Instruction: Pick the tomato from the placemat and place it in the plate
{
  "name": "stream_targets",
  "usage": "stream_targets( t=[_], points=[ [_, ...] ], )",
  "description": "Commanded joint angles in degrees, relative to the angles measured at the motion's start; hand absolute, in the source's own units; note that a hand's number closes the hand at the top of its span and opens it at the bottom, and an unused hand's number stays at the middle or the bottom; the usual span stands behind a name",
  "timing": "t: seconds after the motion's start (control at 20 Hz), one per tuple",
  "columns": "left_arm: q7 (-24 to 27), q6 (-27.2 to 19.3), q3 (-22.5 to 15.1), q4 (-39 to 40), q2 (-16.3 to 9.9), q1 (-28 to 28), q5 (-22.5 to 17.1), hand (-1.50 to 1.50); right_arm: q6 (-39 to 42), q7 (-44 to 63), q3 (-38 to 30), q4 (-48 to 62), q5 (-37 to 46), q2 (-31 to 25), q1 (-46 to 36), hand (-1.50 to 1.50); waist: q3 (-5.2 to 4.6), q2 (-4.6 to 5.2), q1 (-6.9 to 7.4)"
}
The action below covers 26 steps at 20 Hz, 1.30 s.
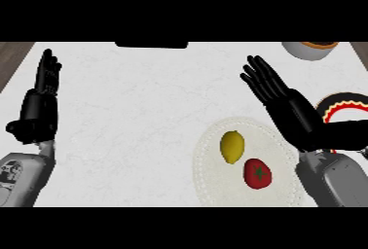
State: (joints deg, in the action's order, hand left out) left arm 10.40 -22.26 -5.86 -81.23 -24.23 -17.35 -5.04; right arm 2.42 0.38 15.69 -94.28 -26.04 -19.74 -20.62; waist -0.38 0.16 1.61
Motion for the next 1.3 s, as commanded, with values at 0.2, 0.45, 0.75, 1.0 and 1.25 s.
stream_targets(
  t=[0.2,0.45,0.75,1.0,1.25],
  points=[
    [-2.7,8.6,-1.9,4.0,0.8,7.2,-4.8,0.00,-22.3,11.7,2.7,5.7,9.7,10.0,-1.8,1.50,0.16,-0.11,-1.25],
    [-1.7,10.6,-3.1,5.4,2.4,12.2,-6.4,0.00,-39.4,6.2,2.3,8.6,29.1,5.8,4.0,-1.50,0.06,-0.54,-3.22],
    [-1.7,15.7,-2.0,5.7,1.1,13.4,-9.0,0.00,-56.4,2.3,16.1,4.4,46.7,15.6,15.5,-1.50,0.27,-0.51,-2.39],
    [-0.7,16.2,-1.7,6.8,2.3,13.8,-8.9,0.00,-62.4,10.2,19.8,-0.9,62.2,12.8,26.0,-1.50,0.18,-0.55,-3.21],
    [-1.9,16.0,-1.4,3.2,1.4,15.7,-8.5,0.00,-50.5,26.5,17.6,-7.8,77.1,11.5,32.9,-1.50,0.09,-0.59,-2.83]
  ],
)
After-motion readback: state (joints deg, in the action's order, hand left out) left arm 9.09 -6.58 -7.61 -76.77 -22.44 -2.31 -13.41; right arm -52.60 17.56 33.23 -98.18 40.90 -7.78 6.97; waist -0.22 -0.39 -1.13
